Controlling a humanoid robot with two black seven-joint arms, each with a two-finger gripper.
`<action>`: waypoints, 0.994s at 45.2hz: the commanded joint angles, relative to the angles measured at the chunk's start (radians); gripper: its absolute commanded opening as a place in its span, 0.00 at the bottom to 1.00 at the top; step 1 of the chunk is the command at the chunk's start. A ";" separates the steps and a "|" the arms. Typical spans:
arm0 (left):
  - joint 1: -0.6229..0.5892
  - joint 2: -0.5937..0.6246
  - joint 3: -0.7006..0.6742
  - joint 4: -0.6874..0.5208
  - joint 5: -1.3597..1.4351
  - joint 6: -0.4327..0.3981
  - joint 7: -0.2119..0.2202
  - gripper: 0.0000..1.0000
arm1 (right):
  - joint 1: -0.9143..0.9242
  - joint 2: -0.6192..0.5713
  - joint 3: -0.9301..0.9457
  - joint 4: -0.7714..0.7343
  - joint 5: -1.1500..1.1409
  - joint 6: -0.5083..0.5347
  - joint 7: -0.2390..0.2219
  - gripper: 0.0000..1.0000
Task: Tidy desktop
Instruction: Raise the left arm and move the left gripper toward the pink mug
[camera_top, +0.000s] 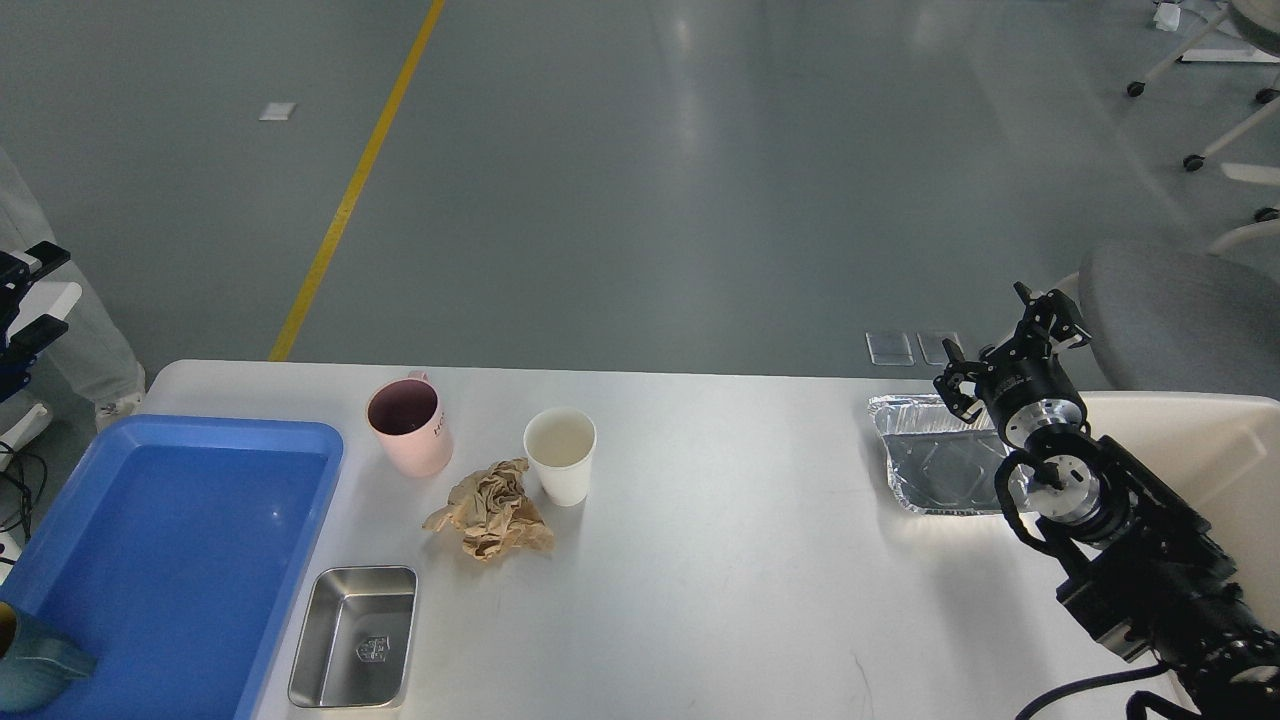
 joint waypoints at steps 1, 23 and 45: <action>0.004 0.058 0.034 -0.096 0.002 -0.004 0.080 0.96 | 0.003 0.000 -0.001 0.000 0.000 0.001 0.000 1.00; 0.004 0.325 0.037 -0.457 0.085 0.019 0.237 0.93 | 0.004 0.000 -0.001 0.000 0.000 0.002 0.000 1.00; 0.004 0.436 0.035 -0.536 0.126 0.049 0.447 0.90 | 0.003 0.000 -0.001 0.000 0.000 0.002 0.000 1.00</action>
